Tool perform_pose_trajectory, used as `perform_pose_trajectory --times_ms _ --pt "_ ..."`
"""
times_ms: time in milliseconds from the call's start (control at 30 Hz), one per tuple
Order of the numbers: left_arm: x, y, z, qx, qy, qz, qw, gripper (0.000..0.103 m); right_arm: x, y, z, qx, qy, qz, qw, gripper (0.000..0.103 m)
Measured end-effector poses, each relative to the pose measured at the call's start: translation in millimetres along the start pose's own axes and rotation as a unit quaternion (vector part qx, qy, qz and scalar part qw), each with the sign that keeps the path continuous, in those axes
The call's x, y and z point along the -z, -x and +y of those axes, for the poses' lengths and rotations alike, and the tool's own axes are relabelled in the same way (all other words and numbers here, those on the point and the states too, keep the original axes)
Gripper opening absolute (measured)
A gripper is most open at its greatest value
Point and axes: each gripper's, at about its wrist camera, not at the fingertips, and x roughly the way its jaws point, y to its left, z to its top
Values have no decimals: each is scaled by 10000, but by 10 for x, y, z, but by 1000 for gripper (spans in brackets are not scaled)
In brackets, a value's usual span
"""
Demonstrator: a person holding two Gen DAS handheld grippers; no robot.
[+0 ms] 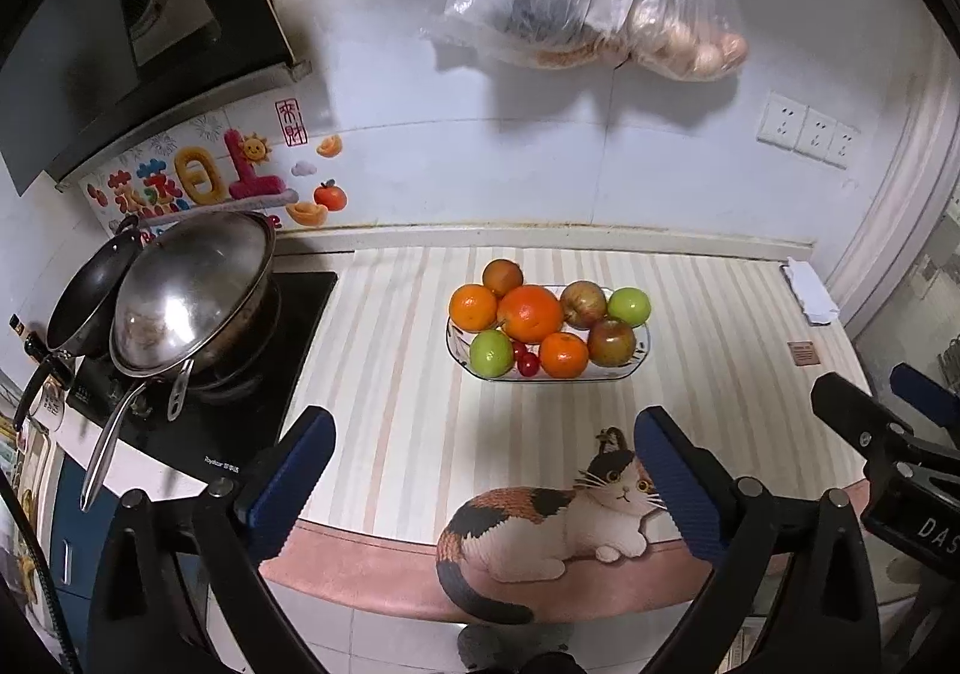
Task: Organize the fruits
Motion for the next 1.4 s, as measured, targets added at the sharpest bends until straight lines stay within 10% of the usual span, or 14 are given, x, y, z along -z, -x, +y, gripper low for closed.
perform_pose_trajectory --times_ms 500,1400 --pt "-48 -436 42 -132 103 364 9992 102 -51 -626 16 35 14 475 9989 100" --pt "-37 -376 95 -53 90 351 9993 102 15 -580 102 -60 6 527 9986 100"
